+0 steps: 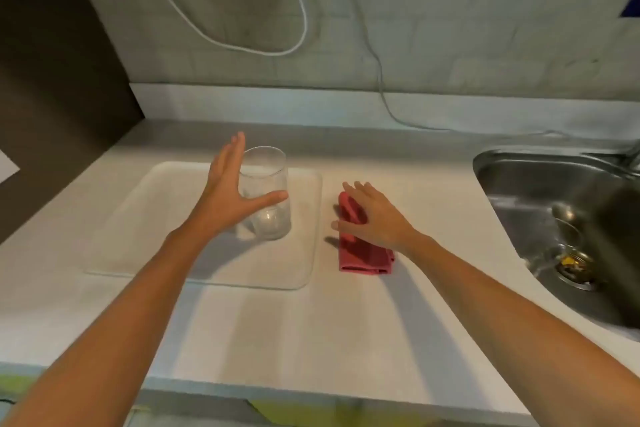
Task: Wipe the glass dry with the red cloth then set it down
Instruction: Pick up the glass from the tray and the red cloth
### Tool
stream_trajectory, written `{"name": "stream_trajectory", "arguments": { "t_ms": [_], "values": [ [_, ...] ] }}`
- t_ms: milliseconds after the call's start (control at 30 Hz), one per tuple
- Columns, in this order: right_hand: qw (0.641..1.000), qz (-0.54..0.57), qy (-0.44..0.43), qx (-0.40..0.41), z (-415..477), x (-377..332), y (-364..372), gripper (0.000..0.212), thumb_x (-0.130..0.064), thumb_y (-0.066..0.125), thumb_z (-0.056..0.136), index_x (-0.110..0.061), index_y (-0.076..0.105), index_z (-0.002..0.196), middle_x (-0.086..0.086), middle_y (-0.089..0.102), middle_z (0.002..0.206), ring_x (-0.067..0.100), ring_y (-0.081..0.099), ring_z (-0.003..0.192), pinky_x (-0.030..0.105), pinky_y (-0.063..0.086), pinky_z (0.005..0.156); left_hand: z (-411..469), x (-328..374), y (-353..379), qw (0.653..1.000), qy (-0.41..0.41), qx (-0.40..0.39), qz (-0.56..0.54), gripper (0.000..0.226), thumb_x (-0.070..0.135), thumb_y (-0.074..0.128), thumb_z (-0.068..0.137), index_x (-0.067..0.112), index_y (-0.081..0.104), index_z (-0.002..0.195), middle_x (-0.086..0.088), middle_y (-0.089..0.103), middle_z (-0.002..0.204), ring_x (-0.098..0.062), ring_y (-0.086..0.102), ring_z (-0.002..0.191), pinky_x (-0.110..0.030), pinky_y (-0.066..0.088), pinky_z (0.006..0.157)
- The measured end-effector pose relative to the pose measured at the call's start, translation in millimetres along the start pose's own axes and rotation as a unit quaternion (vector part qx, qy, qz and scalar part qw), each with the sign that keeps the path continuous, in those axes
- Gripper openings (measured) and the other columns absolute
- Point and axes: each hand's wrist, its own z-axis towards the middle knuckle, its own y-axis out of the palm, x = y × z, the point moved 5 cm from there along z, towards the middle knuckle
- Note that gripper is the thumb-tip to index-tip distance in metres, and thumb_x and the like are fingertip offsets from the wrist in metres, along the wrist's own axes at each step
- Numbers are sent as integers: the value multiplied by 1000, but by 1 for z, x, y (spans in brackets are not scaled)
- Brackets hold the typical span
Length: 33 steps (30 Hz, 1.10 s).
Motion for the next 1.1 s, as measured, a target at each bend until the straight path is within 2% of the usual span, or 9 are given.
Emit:
{"name": "stream_trajectory", "arguments": {
  "t_ms": [133,233,367,467,600,700,867,1000,1100],
  "values": [
    [996,-80,-24,-11,8,7,9,80,-57,56,81,-18,24,142,6,23,150,24,17,137,37,18,110,8,-22,7,988,-50,8,-146,141,65,81,40,32,-2,149,1,24,154,-12,30,134,-38,30,111],
    [995,-87,12,-36,14,15,16,84,-62,52,80,-18,19,143,5,20,151,24,14,138,39,18,111,15,-37,18,983,-75,-23,-165,149,74,78,22,35,8,148,4,40,140,-14,42,126,-33,36,105],
    [992,-118,30,-31,23,19,20,86,-66,49,79,-15,20,143,5,21,151,26,19,137,42,22,111,24,-41,29,979,-62,-44,-189,107,63,85,24,38,45,119,5,62,113,-14,60,110,-38,47,97],
    [989,-140,47,-14,26,20,23,86,-64,49,81,-13,19,143,7,18,152,27,15,138,42,19,112,33,-36,35,976,-43,-37,-209,83,47,85,32,35,50,107,3,66,104,-14,65,100,-41,51,92],
    [973,-201,112,21,24,18,26,83,-64,46,81,-6,26,137,17,20,149,35,23,133,45,32,105,43,-20,44,957,-23,-57,-282,80,37,84,37,25,50,109,-3,65,96,-16,66,86,-34,54,81],
    [961,-232,132,66,21,11,25,67,-57,47,84,-4,37,124,19,38,133,34,38,117,42,44,88,48,-10,49,932,-24,-68,-355,72,30,82,42,25,51,106,-6,65,94,-11,67,80,-27,54,74],
    [953,-271,108,87,22,0,30,37,-33,44,91,-3,44,112,20,51,115,37,47,107,40,49,76,51,-2,50,916,-26,-83,-391,74,27,80,45,18,50,112,-6,64,94,-6,67,75,-20,52,68],
    [968,-169,134,127,21,10,18,32,-29,47,91,-4,43,112,14,55,109,30,52,96,35,45,68,51,-2,49,917,-29,-89,-387,81,29,81,43,15,49,116,-7,64,97,-7,67,75,-19,51,68],
    [958,77,177,213,18,22,2,20,-26,40,95,-8,45,100,7,60,91,20,56,69,28,46,55,54,-2,47,916,-30,-91,-389,77,22,83,46,16,49,115,-8,64,98,-5,67,75,-17,50,68]
  ]
}}
